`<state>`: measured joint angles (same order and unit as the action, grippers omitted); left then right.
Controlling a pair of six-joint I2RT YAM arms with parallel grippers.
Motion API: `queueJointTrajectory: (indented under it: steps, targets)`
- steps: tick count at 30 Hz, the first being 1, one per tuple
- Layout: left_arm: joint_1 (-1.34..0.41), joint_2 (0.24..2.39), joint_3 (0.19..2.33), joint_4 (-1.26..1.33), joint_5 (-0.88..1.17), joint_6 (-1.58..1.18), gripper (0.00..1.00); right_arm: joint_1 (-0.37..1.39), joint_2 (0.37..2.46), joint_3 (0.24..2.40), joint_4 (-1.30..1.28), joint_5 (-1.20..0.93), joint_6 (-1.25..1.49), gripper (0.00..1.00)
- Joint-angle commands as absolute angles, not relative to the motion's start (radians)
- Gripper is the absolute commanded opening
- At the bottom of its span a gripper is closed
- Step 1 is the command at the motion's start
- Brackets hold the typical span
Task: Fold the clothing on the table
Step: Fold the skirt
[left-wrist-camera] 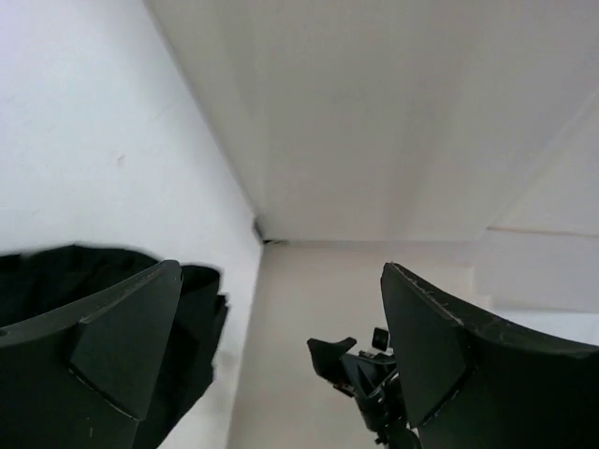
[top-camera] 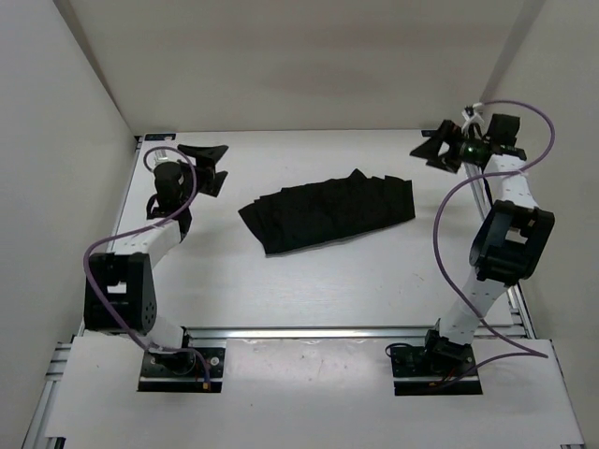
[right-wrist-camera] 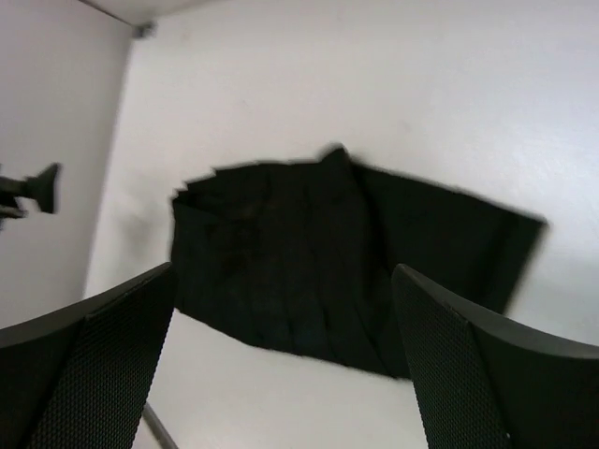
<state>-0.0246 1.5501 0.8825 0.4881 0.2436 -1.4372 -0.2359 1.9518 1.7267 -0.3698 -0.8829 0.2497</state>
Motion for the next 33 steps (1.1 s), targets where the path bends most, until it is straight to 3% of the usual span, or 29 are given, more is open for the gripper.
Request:
queueJointTrajectory:
  steps: [1,4,6,7,10,12,18,27,33]
  targets:
    - [-0.061,1.395,0.819,0.350,0.238,-1.274,0.98,-0.270,1.833,1.547,-0.500,-0.798,0.042,0.99]
    - [-0.213,1.373,0.988,-0.038,0.159,-0.680,0.98,-0.285,1.796,1.490,-0.619,-0.758,-0.179,0.99]
    - [-0.412,1.437,1.179,-0.289,0.019,-0.437,0.99,-0.276,1.792,1.493,-0.679,-0.764,-0.332,0.99]
    - [-0.428,1.487,1.198,-0.373,0.002,-0.386,0.99,-0.256,1.796,1.499,-0.693,-0.787,-0.430,1.00]
    - [-0.376,1.555,1.140,-0.321,0.134,-0.510,0.97,-0.212,1.811,1.508,-0.648,-0.770,-0.558,0.99]
    - [-0.400,1.586,1.117,-0.273,0.100,-0.517,0.99,-0.164,1.859,1.528,-0.617,-0.758,-0.580,0.99]
    - [-0.479,1.753,1.259,-0.397,-0.118,-0.327,0.99,-0.085,2.060,1.751,-0.597,-0.720,-0.535,0.99]
    - [-0.422,1.930,1.448,-0.382,-0.060,-0.313,0.99,-0.020,2.391,2.208,-0.739,-0.735,-0.529,0.99]
    - [-0.431,1.983,1.514,-0.373,-0.028,-0.316,0.98,0.026,2.512,2.351,-0.828,-0.802,-0.554,0.99]
